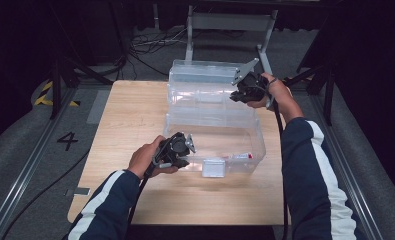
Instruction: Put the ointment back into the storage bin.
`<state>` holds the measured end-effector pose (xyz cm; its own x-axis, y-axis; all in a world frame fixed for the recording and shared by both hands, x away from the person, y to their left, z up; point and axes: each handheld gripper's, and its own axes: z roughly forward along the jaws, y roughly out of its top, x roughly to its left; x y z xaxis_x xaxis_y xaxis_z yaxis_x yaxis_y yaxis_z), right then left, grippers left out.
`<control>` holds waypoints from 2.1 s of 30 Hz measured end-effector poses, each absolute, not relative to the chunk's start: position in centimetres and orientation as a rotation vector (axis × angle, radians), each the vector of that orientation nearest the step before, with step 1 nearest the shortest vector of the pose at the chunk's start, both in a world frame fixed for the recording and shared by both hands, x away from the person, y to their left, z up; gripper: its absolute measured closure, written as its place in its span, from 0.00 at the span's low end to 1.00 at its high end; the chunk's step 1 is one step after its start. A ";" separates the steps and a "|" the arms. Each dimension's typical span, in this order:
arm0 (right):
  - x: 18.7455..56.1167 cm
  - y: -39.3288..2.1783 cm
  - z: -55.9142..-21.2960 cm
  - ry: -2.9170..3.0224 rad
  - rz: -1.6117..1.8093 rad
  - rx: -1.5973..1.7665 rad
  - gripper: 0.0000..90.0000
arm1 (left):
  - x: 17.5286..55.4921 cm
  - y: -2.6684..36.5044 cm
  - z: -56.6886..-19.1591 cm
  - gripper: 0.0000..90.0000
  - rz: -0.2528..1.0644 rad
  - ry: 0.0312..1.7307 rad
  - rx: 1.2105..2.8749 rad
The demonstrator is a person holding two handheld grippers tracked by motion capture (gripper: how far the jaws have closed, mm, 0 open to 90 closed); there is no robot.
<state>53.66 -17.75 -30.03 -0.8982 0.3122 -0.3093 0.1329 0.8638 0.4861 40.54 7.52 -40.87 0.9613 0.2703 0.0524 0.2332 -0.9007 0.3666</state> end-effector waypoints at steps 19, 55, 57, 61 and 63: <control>52.8 -18.0 -29.6 2.685 0.648 0.284 0.97 | 40.0 7.2 -41.2 0.81 0.201 0.393 2.765; 48.6 -18.1 -28.6 2.700 0.661 0.121 1.00 | 39.7 7.5 -41.4 0.77 0.184 0.492 2.683; 48.1 -18.0 -28.6 2.708 0.659 0.102 1.00 | 39.7 7.5 -41.4 0.77 0.186 0.496 2.676; 47.6 -17.9 -28.6 2.707 0.650 0.085 1.00 | 39.6 7.5 -41.5 0.76 0.202 0.493 2.663; 47.2 -17.9 -28.7 2.701 0.641 0.079 1.00 | 39.5 7.5 -41.5 0.75 0.209 0.496 2.654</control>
<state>47.21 -17.90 -28.69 -0.9329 0.1355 -0.3338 -0.0288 0.8956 0.4440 39.54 7.54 -41.51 0.9245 0.3751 0.0676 0.3102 -0.8435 0.4384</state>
